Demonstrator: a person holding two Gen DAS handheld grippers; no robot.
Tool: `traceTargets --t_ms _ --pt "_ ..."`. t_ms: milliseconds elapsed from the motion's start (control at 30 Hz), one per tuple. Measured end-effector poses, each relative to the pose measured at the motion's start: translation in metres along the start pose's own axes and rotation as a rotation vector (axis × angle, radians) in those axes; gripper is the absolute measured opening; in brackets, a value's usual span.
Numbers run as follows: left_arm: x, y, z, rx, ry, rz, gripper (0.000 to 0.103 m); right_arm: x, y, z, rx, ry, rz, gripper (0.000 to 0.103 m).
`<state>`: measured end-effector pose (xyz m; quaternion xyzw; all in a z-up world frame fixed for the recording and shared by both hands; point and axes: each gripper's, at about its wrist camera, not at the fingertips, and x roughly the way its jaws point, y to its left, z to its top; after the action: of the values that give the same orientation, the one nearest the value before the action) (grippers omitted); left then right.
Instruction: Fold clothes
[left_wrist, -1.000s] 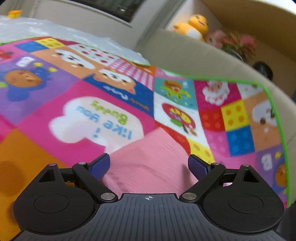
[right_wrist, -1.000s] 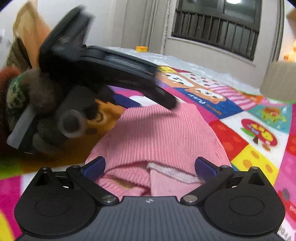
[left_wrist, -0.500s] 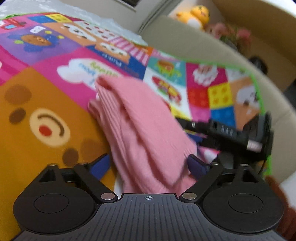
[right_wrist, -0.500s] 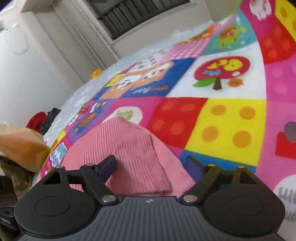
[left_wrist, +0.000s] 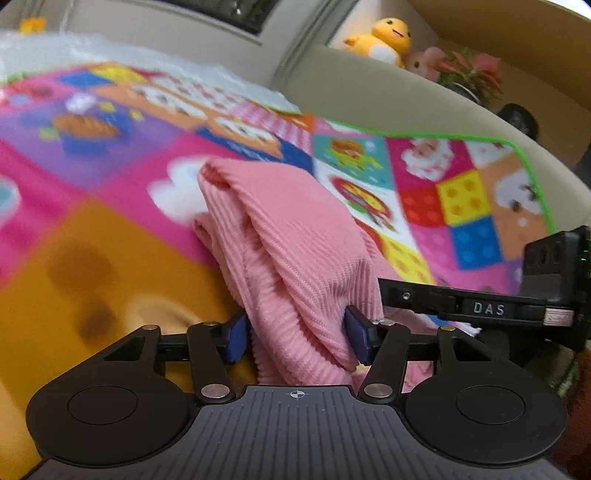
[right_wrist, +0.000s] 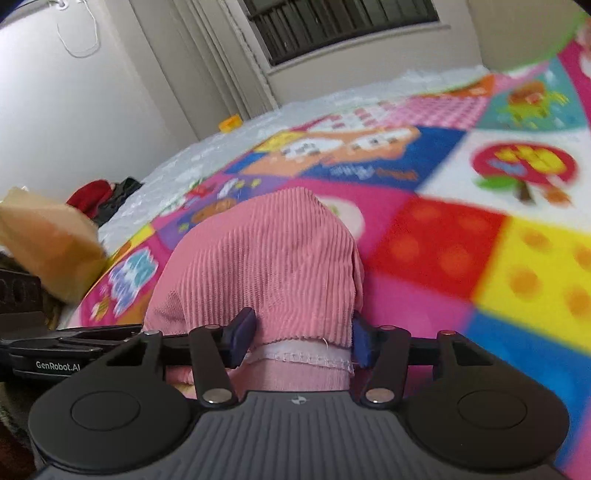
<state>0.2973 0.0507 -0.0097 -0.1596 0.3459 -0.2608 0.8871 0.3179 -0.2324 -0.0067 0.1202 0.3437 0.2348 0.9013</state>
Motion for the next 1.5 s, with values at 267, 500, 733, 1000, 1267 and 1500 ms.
traceTargets --t_ms 267,500,733,1000,1267,1500 --pt "0.021 0.042 0.054 0.099 -0.036 0.104 0.072 0.08 0.011 0.052 -0.063 -0.067 -0.077 0.064" --pt "-0.01 0.05 0.08 0.145 -0.145 0.037 0.084 0.069 -0.002 0.038 -0.105 -0.041 -0.074 0.091" --pt "0.022 0.03 0.115 0.121 -0.235 -0.136 0.084 0.066 0.035 0.021 -0.304 0.005 -0.164 0.091" --pt "0.056 0.042 0.088 0.093 -0.098 -0.103 0.08 0.039 -0.001 0.045 -0.146 0.016 -0.098 0.102" --pt "0.056 0.054 0.092 0.06 -0.073 -0.148 0.082 0.103 0.009 0.133 -0.123 -0.021 -0.093 0.094" --pt "0.056 0.059 0.089 0.058 -0.067 -0.17 0.084 0.16 0.003 0.124 -0.256 0.062 -0.315 0.101"
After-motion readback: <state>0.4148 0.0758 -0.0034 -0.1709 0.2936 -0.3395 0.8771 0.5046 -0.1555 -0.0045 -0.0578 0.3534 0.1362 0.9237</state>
